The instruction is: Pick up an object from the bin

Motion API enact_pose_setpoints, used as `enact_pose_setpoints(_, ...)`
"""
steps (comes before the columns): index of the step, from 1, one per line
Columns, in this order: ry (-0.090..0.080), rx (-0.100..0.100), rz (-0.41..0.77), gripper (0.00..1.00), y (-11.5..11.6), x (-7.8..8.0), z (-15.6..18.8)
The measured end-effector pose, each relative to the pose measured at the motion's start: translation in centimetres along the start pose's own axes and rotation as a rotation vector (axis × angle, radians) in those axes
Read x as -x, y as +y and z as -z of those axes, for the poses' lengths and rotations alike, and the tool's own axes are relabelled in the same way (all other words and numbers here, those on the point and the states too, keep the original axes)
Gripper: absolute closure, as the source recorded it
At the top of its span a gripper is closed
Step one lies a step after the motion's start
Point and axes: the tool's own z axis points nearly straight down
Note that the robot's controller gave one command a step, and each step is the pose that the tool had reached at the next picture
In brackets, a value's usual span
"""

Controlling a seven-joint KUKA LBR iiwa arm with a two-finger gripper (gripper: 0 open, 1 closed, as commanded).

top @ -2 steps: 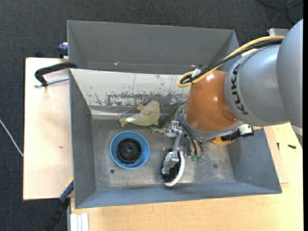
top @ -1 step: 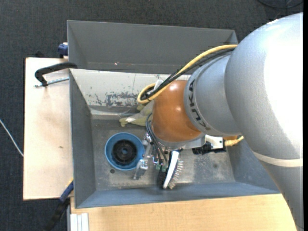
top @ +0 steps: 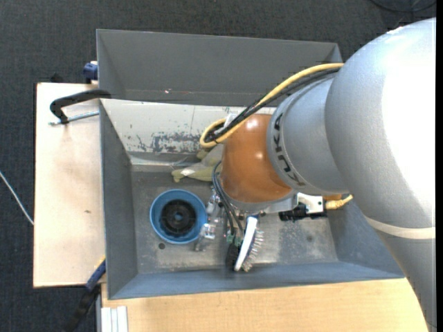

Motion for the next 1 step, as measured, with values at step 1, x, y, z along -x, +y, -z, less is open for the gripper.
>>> enact_pose_setpoints(1,-0.002,0.004,0.292,1.0,-0.78,-0.19,17.42)
